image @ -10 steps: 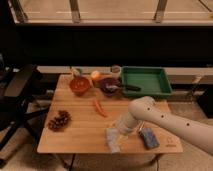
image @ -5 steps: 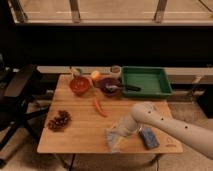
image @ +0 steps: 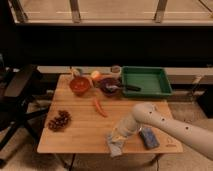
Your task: Wipe red bowl with towel
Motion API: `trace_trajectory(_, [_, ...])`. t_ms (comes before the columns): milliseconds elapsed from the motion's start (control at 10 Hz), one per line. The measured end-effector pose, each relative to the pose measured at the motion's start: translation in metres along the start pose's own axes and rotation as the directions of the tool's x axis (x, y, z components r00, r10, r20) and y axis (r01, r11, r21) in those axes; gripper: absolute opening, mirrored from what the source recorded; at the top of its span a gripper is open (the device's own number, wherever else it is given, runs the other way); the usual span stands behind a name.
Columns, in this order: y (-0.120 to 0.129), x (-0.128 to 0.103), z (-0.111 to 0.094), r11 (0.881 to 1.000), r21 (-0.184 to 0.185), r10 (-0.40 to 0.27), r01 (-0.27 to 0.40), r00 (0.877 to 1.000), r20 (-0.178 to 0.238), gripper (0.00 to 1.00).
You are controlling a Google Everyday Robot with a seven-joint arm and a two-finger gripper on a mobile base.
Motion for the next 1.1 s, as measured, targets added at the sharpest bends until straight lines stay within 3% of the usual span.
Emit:
trace_trajectory(100, [0.002, 0.002, 0.001, 1.0, -0.003, 0.008, -0.008, 1.0, 0.0, 0.03])
trace_trajectory(400, [0.003, 0.004, -0.01, 1.0, 0.011, 0.028, -0.028, 1.0, 0.003, 0.0])
trace_trajectory(800, [-0.031, -0.015, -0.082, 0.997, 0.073, -0.013, 0.011, 1.0, 0.026, 0.0])
trace_trajectory(900, [-0.05, -0.022, -0.103, 0.995, 0.097, -0.029, 0.025, 0.999, 0.039, 0.0])
trace_trajectory(1100, [-0.099, -0.038, -0.139, 0.987, 0.154, -0.067, 0.05, 0.992, 0.105, 0.0])
